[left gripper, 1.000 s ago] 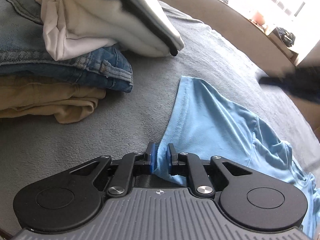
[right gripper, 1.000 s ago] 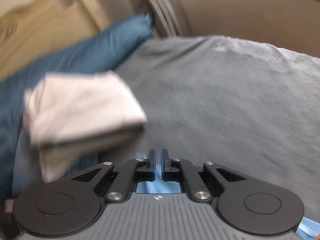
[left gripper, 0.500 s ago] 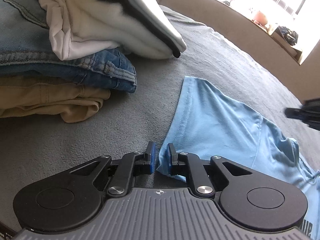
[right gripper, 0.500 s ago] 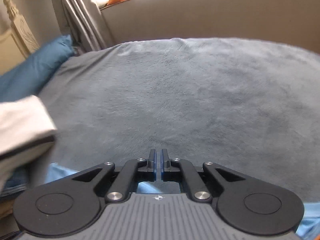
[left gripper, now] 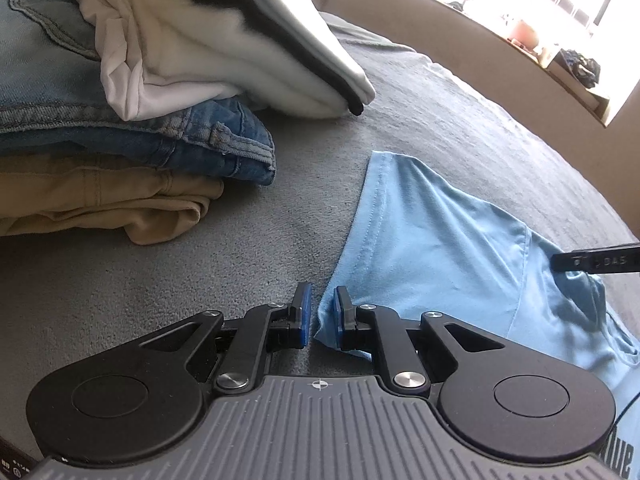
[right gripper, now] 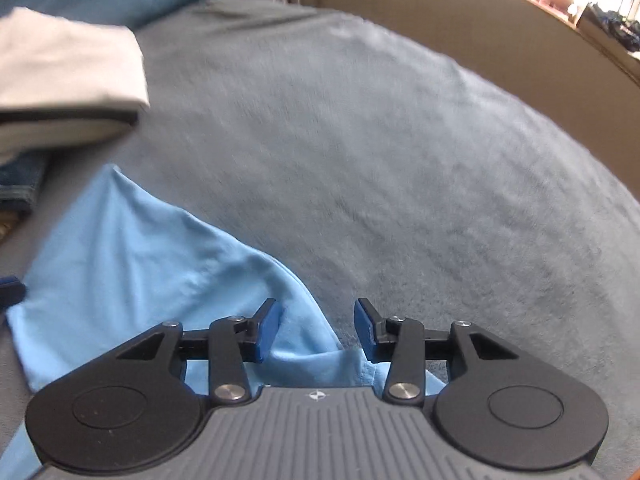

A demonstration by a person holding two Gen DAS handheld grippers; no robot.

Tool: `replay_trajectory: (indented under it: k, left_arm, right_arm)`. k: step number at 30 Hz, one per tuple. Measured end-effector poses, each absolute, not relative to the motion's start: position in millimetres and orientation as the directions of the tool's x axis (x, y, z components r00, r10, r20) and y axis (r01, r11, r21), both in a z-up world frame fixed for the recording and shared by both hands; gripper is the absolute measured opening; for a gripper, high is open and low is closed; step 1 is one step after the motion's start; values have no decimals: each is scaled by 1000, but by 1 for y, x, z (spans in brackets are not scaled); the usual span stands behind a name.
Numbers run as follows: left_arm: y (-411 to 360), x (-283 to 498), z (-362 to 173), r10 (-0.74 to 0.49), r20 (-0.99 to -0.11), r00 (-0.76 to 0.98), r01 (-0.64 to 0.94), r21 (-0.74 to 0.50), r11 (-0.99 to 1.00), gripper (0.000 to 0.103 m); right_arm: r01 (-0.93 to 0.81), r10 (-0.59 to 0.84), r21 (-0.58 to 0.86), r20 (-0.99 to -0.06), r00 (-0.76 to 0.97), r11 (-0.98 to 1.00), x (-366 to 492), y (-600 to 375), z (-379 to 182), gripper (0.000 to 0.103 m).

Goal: Fold clothes

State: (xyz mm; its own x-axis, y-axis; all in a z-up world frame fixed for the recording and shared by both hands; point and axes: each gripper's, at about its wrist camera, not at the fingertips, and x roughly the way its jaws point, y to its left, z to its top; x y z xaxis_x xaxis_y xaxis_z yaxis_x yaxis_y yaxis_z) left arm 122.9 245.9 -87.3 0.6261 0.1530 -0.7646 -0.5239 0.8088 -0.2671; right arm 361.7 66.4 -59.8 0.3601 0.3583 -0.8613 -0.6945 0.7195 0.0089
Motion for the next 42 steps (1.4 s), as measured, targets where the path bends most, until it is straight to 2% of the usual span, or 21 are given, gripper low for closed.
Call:
replay_trajectory:
  k: [1, 2, 3, 4, 12, 16, 17, 20, 24, 28, 31, 32, 35, 38, 42]
  left_arm:
    - [246, 123, -87, 152, -765, 626, -523, -267, 810, 11]
    - [246, 123, -88, 151, -765, 626, -522, -266, 810, 11]
    - [247, 125, -88, 150, -766, 625, -522, -268, 810, 11]
    - [247, 125, -88, 148, -766, 625, -522, -270, 809, 11]
    - [247, 125, -90, 141, -767, 627, -521, -278, 807, 11]
    - [248, 123, -89, 133, -767, 628, -522, -288, 803, 11]
    - [248, 125, -89, 132, -767, 628, -523, -289, 802, 11]
    - [249, 126, -89, 128, -769, 626, -523, -293, 800, 11]
    - [247, 127, -89, 131, -770, 624, -523, -287, 803, 11]
    - [243, 127, -88, 146, -770, 621, -527, -272, 805, 11]
    - [241, 127, -87, 155, -768, 621, -532, -268, 803, 11]
    - [241, 126, -87, 155, -767, 622, -536, -274, 799, 11]
    - [243, 126, -88, 148, -765, 627, -543, -292, 788, 11]
    - [246, 126, -87, 125, -763, 635, -539, -321, 779, 13]
    - [257, 123, -87, 68, -759, 648, -542, -396, 741, 16]
  right_arm:
    - [-697, 345, 2, -869, 354, 718, 363, 68, -64, 39]
    - [-699, 332, -6, -877, 347, 716, 365, 71, -68, 30]
    - [-701, 319, -13, -884, 341, 713, 366, 73, -72, 19]
    - [-703, 307, -20, -890, 336, 711, 367, 75, -76, 1]
    - [-659, 355, -54, -808, 470, 750, 370, 81, -87, 5]
    - [-561, 377, 28, -768, 518, 827, 385, 60, -76, 28]
    - [-534, 395, 70, -754, 524, 842, 389, 49, -69, 30]
    - [-513, 477, 225, -763, 436, 829, 400, 13, -52, 30]
    - [-581, 457, 176, -804, 381, 795, 384, -7, -39, 29]
    - [-641, 486, 214, -827, 282, 737, 367, -9, -53, 24]
    - [-548, 388, 174, -870, 304, 818, 379, -8, -85, 22]
    - [-487, 398, 203, -852, 340, 850, 386, -15, -86, 14]
    - [-302, 378, 254, -788, 487, 919, 401, -37, -82, 14]
    - [-254, 367, 269, -763, 533, 929, 402, -50, -63, 14]
    - [-347, 475, 347, -771, 424, 872, 379, -35, -43, 15]
